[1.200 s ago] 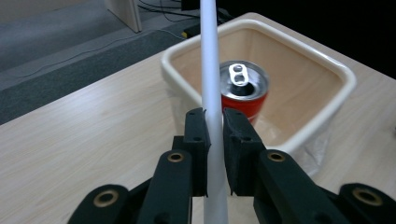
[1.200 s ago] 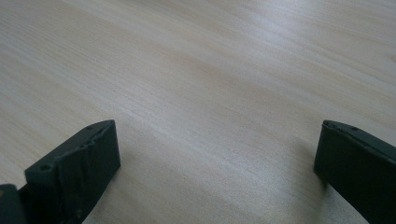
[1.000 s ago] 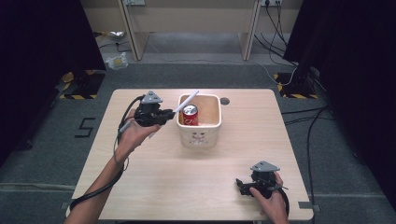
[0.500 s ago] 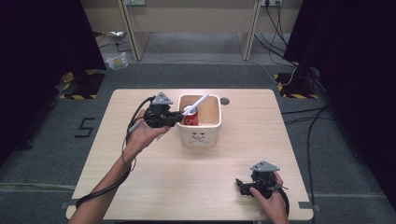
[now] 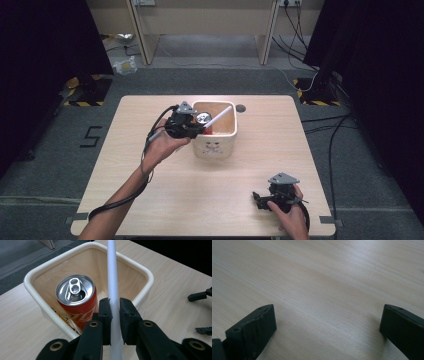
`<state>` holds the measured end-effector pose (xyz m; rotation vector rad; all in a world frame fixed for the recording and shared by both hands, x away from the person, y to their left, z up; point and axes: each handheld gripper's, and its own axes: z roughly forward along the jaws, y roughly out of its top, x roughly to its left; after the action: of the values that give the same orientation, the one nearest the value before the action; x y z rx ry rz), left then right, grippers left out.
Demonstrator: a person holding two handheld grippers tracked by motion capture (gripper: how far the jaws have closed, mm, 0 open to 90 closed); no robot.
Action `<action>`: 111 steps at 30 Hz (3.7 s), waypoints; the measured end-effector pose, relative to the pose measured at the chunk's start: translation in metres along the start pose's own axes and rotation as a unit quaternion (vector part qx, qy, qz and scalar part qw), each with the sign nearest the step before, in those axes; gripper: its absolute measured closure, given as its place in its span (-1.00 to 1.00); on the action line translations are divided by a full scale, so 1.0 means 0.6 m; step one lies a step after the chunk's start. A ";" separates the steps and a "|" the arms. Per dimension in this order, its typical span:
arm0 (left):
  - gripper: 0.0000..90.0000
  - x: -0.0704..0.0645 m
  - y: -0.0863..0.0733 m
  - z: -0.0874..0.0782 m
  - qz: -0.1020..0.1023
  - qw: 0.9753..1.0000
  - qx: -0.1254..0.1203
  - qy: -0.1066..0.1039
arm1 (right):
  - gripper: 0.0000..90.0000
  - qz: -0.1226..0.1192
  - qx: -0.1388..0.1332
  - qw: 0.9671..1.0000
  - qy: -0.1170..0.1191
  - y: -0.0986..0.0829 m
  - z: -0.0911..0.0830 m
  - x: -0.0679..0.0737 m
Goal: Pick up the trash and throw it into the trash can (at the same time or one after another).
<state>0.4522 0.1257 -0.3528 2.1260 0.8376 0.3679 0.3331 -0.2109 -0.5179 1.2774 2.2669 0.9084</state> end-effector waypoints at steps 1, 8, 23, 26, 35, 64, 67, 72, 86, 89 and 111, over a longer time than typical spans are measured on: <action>0.76 0.000 0.000 0.001 -0.001 1.000 0.000 0.000 | -0.98 0.000 0.000 1.000 0.000 0.000 0.000 0.000; 0.76 0.004 0.003 0.009 -0.007 1.000 0.011 0.001 | -0.98 0.000 0.000 1.000 0.000 0.000 0.000 0.000; 0.46 0.005 0.017 0.005 -0.017 1.000 0.004 -0.003 | -0.98 0.000 0.000 1.000 0.001 0.000 0.000 0.000; 0.36 0.004 0.021 -0.005 -0.016 1.000 -0.005 -0.002 | -0.98 0.001 0.000 1.000 0.001 0.000 0.000 0.000; 0.13 0.006 0.021 -0.031 -0.020 1.000 -0.023 0.002 | -0.98 0.000 0.000 1.000 0.000 0.000 0.000 0.000; -0.32 0.050 -0.053 -0.100 -0.065 0.995 -0.071 0.023 | -0.98 0.000 0.000 1.000 0.000 0.000 0.000 0.000; -0.32 0.055 -0.064 -0.106 -0.068 0.995 -0.071 0.028 | -0.98 0.000 0.000 1.000 0.000 0.000 0.000 0.000; -0.36 0.066 -0.086 -0.113 -0.075 0.994 -0.077 0.036 | -0.98 0.000 0.000 1.000 0.000 0.000 0.000 0.000; -0.64 0.094 -0.139 -0.121 -0.101 0.989 -0.096 0.048 | -0.98 0.000 0.001 1.000 0.000 0.000 0.000 0.000; -0.65 0.097 -0.149 -0.119 -0.099 0.989 -0.097 0.048 | -0.98 0.001 0.001 1.000 0.000 0.000 0.000 0.000; -0.65 0.116 -0.226 -0.090 -0.113 0.984 -0.095 0.098 | -0.98 0.001 0.001 1.000 0.001 0.000 0.000 0.000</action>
<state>0.4162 0.2661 -0.4246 1.8177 1.1006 0.5213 0.3329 -0.2108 -0.5178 1.2798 2.2683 0.9080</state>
